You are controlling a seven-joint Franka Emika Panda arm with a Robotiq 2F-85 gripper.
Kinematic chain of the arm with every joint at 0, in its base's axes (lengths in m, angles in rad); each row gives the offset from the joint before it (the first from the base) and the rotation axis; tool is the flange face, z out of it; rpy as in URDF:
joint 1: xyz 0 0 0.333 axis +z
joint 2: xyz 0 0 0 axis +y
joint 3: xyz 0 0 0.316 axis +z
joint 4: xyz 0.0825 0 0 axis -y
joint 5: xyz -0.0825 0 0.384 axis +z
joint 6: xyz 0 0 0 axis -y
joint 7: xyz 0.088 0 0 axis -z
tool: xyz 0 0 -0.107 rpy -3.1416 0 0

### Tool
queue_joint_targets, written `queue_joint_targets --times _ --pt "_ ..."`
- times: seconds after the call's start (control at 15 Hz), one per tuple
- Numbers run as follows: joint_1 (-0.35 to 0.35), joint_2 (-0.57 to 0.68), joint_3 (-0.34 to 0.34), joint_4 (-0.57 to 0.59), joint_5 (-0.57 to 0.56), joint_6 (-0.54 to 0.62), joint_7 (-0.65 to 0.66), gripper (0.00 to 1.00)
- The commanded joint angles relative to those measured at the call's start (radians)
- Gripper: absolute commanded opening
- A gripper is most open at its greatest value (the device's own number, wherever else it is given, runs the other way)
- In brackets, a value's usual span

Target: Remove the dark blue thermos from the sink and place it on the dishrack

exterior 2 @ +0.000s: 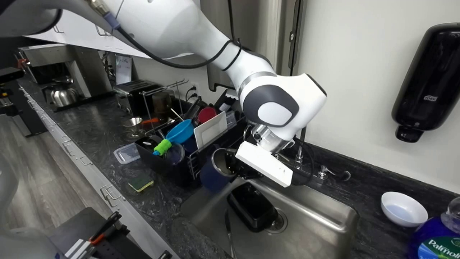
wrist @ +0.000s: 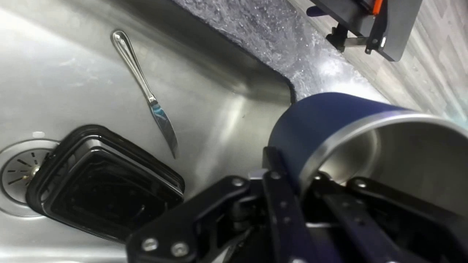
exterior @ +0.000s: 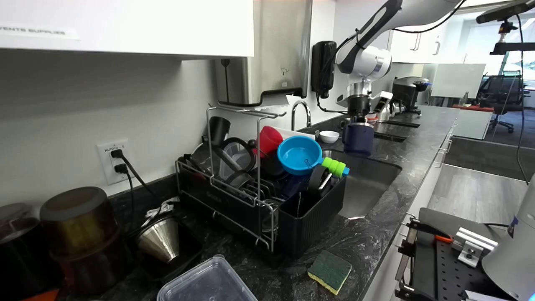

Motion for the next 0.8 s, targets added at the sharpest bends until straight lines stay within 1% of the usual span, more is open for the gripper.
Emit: queue_joint_targets --times 0.0,0.4,0.73 --pt "0.024 -0.052 -0.019 -0.035 0.044 -0.033 -0.025 0.02" --pt "0.057 -0.143 -0.038 -0.099 0.039 -0.084 -0.002 0.02" --pt "0.098 -0.213 -0.052 -0.153 0.072 -0.101 0.056 0.02"
